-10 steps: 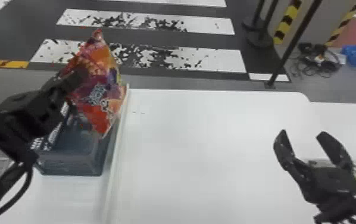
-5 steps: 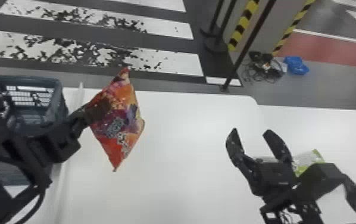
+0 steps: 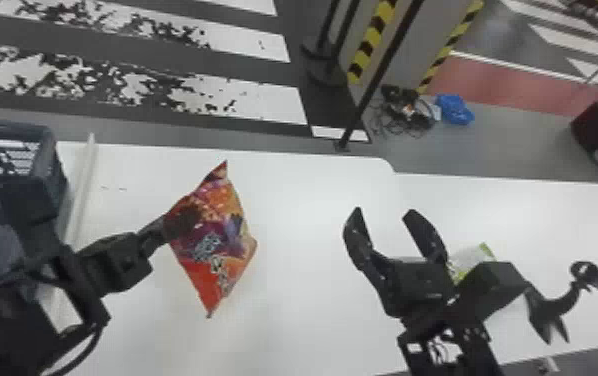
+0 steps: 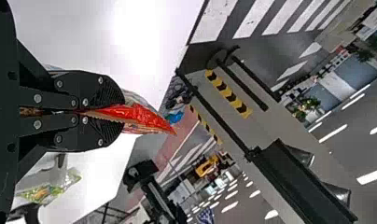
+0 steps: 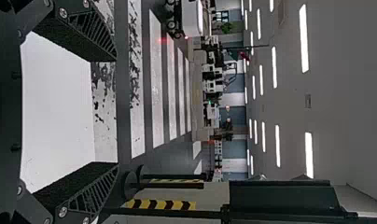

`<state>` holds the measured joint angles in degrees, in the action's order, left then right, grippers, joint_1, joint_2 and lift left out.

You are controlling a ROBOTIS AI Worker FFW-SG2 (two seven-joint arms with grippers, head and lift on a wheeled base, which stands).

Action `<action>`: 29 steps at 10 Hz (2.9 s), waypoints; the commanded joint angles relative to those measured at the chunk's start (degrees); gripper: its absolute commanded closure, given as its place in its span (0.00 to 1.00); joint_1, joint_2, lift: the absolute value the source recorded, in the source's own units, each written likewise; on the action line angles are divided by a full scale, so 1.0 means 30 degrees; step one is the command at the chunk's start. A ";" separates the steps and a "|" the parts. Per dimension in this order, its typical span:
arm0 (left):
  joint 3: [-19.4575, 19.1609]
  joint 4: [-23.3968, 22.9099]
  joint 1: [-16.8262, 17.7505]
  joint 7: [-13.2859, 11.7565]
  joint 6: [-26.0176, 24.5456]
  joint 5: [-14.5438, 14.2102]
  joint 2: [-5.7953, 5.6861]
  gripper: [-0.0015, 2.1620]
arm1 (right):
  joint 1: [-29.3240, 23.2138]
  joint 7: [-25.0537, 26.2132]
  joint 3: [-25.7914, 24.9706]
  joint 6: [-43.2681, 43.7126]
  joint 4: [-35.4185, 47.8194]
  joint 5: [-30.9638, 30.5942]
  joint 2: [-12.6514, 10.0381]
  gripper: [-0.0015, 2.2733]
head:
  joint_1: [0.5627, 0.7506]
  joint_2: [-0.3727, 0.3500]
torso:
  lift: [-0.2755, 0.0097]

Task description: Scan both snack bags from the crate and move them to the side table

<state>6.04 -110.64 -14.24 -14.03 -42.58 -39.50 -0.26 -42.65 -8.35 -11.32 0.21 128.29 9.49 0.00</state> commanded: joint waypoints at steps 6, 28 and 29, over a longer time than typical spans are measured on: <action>-0.0021 0.6120 0.2081 -0.1857 -0.0266 -0.0751 0.0135 0.88 | 0.0739 0.0000 -0.0241 0.0000 -0.0693 0.0674 -0.0017 0.06 | 0.70 0.03 | 0.86; 0.4637 0.6852 0.3487 0.1307 0.5652 0.7599 0.0135 0.03 | 0.0944 0.0000 -0.0680 0.0117 -0.0898 0.0908 -0.0017 0.06 | 0.70 0.03 | 0.86; 0.4022 0.5270 0.2726 0.2069 0.5652 0.8273 0.0135 0.03 | 0.1002 -0.0029 -0.0680 0.0117 -0.1016 0.0908 -0.0017 0.06 | 0.70 0.03 | 0.86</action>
<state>19.05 -91.85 -4.66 -8.32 -25.61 -15.72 0.00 -39.75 -8.43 -13.35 0.65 125.44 12.18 0.00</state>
